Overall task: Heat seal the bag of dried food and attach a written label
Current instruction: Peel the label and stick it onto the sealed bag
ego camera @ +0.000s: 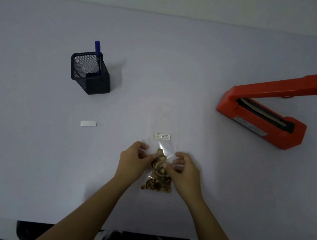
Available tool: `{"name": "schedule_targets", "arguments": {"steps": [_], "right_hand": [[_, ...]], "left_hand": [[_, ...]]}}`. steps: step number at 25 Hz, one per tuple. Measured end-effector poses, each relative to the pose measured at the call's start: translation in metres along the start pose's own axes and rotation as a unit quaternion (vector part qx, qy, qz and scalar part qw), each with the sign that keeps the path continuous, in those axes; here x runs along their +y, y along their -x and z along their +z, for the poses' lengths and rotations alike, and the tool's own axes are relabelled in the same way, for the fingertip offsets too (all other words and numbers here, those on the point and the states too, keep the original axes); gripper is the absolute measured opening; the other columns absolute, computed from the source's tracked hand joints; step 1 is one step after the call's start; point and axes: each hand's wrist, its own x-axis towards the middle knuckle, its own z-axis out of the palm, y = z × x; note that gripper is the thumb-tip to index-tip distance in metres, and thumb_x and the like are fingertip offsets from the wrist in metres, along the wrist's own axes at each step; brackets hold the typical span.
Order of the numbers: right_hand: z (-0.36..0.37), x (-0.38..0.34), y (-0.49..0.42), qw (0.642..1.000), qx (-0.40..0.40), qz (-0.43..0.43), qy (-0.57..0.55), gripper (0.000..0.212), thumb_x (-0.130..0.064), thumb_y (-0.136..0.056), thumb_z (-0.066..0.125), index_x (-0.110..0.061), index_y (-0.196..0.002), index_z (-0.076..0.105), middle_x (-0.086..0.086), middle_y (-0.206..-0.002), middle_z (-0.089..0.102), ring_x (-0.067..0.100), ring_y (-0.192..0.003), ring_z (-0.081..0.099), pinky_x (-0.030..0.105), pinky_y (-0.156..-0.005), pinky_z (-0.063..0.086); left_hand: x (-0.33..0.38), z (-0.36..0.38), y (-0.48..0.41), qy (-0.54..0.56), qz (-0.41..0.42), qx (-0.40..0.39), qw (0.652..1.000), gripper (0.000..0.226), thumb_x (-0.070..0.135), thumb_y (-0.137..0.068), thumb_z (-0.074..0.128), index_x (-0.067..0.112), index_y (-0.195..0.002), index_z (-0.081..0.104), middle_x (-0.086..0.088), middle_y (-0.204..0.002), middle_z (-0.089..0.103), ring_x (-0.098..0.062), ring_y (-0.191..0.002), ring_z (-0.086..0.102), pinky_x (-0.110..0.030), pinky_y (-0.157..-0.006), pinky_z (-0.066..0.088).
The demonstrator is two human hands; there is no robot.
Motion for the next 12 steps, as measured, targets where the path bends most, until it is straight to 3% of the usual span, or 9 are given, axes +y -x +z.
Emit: {"name": "schedule_targets", "arguments": {"steps": [6, 12], "right_hand": [[-0.012, -0.063, -0.062, 0.996, 0.053, -0.064, -0.038, 0.042, -0.017, -0.076, 0.075, -0.018, -0.113, 0.056, -0.004, -0.094, 0.058, 0.009, -0.08, 0.061, 0.007, -0.058, 0.049], [-0.024, -0.143, -0.182, 0.99, 0.083, -0.112, -0.031, 0.048, -0.02, -0.079, 0.074, -0.012, -0.122, 0.053, -0.001, -0.099, 0.056, 0.012, -0.082, 0.059, 0.023, -0.069, 0.051]], "left_hand": [[0.056, -0.017, -0.061, 0.052, 0.083, 0.056, 0.994, 0.022, 0.021, -0.082, 0.069, 0.013, -0.102, 0.063, 0.002, -0.078, 0.062, -0.007, -0.072, 0.058, -0.013, -0.063, 0.047], [0.141, -0.032, -0.181, 0.05, 0.139, 0.107, 0.983, 0.027, 0.019, -0.081, 0.07, 0.008, -0.105, 0.063, 0.0, -0.078, 0.063, -0.015, -0.074, 0.059, -0.026, -0.073, 0.05]]}}
